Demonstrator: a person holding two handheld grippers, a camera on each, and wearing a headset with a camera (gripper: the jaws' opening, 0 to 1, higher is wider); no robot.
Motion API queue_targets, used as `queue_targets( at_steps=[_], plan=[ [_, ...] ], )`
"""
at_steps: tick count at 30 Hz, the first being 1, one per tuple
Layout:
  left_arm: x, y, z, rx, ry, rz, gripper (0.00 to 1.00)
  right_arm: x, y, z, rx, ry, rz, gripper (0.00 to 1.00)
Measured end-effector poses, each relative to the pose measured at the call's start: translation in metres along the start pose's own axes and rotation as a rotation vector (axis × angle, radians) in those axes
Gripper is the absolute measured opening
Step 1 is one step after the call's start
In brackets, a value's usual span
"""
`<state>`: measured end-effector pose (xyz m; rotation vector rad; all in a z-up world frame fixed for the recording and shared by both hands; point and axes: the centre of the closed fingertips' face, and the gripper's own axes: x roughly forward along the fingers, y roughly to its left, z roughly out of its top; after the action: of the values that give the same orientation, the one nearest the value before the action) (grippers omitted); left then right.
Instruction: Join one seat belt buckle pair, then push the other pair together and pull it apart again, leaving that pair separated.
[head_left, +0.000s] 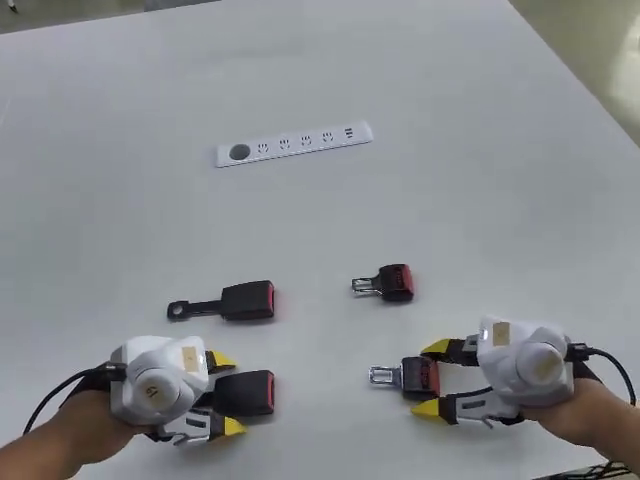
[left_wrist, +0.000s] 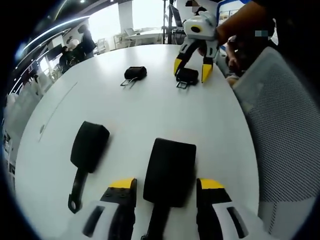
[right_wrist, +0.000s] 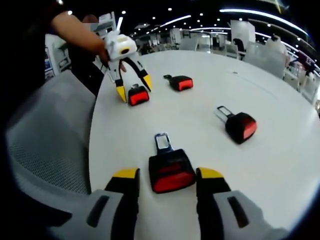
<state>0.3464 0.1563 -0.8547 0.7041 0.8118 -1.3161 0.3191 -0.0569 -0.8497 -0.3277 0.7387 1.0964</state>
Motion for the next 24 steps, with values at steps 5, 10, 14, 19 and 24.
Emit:
queue_targets(
  at_steps=[5, 10, 14, 19, 24],
  plan=[
    [0.0001, 0.004, 0.0008, 0.001, -0.001, -0.002, 0.44, 0.0011, -0.0031, -0.0011, -0.045, 0.022, 0.006, 0.43],
    [0.0012, 0.0045, 0.0026, 0.023, 0.0, -0.016, 0.42, 0.0018, -0.0059, -0.0015, -0.08, 0.018, 0.012, 0.37],
    [0.0016, 0.0044, 0.0042, 0.029, -0.005, -0.023, 0.35, 0.0024, -0.007, -0.0016, -0.093, 0.02, 0.022, 0.36],
    [0.0007, 0.0054, 0.0046, 0.028, -0.004, -0.023, 0.35, 0.0034, -0.0082, -0.0018, -0.097, 0.013, 0.032, 0.36],
    [0.0003, 0.0051, 0.0038, 0.034, 0.006, -0.027, 0.35, 0.0045, -0.0074, -0.0005, -0.102, 0.007, 0.041, 0.36]
  ],
)
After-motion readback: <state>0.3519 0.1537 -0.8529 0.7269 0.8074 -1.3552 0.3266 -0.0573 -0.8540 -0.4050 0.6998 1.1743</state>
